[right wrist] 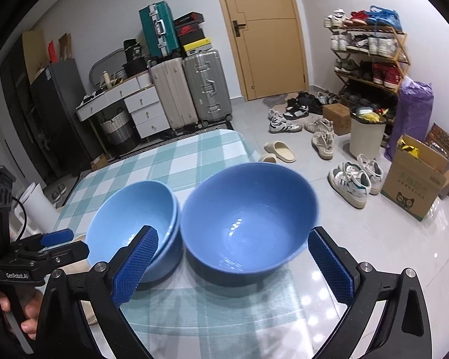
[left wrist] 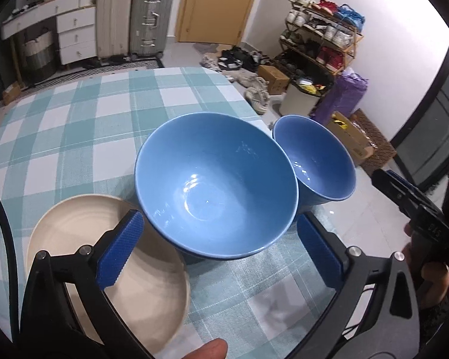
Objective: Organize plates and bowls
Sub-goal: 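Withdraw both grippers and move toward the remaining blue bowl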
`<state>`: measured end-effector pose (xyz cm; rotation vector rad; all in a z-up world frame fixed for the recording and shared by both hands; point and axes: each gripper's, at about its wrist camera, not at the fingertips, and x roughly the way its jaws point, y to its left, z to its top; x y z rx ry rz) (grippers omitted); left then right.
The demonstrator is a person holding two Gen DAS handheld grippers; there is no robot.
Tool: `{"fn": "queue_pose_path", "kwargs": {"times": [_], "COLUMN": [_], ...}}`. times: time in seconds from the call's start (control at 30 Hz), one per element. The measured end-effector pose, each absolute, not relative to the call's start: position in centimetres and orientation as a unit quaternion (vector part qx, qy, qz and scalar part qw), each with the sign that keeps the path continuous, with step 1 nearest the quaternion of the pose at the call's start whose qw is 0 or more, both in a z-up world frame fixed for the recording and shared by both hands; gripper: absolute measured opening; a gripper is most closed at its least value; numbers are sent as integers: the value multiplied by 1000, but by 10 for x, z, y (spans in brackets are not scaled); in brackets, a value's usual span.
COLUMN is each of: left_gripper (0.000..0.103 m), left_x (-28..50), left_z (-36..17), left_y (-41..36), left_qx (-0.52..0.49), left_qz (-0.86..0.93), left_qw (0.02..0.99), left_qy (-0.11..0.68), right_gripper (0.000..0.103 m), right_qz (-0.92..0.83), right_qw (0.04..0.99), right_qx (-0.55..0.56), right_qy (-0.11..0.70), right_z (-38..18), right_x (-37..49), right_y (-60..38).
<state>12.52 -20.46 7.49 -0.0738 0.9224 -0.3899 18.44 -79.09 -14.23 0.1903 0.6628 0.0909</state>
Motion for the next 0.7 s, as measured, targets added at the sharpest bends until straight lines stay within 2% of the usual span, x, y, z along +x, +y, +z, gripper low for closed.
{"fn": "queue_pose_path", "kwargs": {"times": [0.6,0.7], "left_gripper": [102,98], "left_x": [91,91], "left_z": [86,86], "left_y": [-289,-300], "left_qx": [-50,-63], "left_qz": [-286,-300], "left_qw": [853,846], "left_qy": [435,437], "right_gripper": [102,102], "right_qz": [-5,-13], "right_qw": [945,945], "right_qx": [96,102], "right_qy": [312,310], "right_z": [-148,-149], "right_x": [161,159], "right_y": [-839,-848]}}
